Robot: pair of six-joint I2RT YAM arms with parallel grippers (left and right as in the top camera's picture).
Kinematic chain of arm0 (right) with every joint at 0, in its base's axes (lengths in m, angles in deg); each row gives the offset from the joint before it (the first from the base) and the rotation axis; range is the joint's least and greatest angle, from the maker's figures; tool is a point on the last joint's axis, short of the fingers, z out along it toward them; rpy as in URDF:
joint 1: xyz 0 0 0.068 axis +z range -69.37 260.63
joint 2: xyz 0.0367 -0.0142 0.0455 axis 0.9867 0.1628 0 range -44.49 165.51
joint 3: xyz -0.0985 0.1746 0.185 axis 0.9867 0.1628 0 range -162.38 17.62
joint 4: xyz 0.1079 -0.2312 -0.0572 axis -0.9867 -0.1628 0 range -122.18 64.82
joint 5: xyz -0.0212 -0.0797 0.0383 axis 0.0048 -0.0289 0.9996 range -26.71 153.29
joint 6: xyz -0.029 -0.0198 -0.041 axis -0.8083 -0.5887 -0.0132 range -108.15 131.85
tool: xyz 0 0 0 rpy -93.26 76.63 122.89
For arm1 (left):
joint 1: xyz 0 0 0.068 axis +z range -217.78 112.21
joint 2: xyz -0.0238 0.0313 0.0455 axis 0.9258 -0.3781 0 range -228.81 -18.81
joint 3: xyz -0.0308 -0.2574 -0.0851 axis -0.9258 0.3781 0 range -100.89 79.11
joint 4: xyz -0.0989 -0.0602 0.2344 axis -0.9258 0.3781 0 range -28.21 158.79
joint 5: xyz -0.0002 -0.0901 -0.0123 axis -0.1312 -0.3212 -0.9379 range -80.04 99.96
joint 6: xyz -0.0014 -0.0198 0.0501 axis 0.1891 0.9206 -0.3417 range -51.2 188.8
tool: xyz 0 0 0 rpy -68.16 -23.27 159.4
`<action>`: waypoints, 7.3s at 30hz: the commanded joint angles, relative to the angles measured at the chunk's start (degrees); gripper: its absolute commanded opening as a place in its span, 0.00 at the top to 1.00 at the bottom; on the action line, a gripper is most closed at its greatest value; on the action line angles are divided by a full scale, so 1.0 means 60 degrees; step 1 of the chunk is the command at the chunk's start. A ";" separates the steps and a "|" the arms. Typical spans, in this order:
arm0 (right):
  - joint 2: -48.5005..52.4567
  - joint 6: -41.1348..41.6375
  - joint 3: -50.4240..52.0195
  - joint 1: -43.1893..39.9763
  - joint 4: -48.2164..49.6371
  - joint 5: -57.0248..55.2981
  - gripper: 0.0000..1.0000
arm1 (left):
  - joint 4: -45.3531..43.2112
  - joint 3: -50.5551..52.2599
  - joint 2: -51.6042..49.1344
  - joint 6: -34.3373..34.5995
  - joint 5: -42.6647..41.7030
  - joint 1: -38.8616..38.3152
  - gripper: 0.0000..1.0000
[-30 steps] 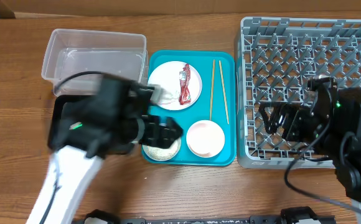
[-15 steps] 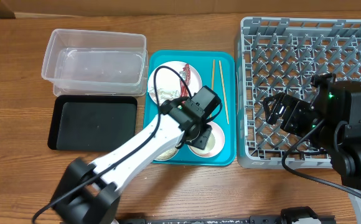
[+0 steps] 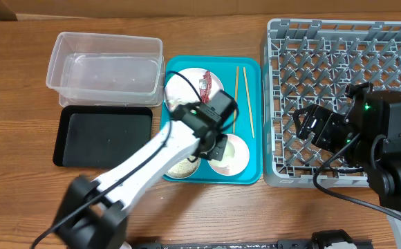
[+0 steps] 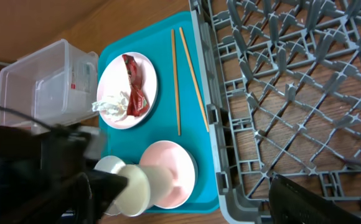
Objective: Sort waste into correct bins and load items into the dishwasher
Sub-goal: 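Reach left gripper to the white cup on the teal tray and grasp it, then hand the white cup from left gripper to right gripper, then place the white cup upside down in the dish rack with right gripper, then grasp the rice-filled bowl with the left gripper, then tip the bowl over the black tray to dump the rice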
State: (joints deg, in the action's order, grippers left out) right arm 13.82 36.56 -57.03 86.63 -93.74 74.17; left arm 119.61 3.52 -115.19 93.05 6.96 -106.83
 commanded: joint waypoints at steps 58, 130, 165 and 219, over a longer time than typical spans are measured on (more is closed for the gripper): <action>-0.0707 -0.1060 -0.0266 0.0452 0.0386 -0.0273 0.49 | -0.0306 -0.0495 0.1577 -0.2940 -1.0258 0.4291 0.22; -0.0616 0.0313 -0.1479 0.0291 -0.1144 -0.0874 0.00 | 0.0812 -0.0641 -0.0900 0.1045 0.1275 0.0200 0.47; -0.0616 0.0313 -0.1479 0.0291 -0.1377 -0.0874 0.00 | -0.1759 0.2040 -0.0922 0.2503 0.1592 0.0255 0.96; -0.0616 0.0313 -0.1479 0.0291 -0.1308 -0.0878 0.00 | 0.3402 0.1268 -0.1858 -1.0112 -1.3420 1.1114 0.96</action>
State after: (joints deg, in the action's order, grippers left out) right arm 10.32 38.75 -65.22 88.53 -102.22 68.88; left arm 140.18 11.27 -125.70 35.55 -70.20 -39.95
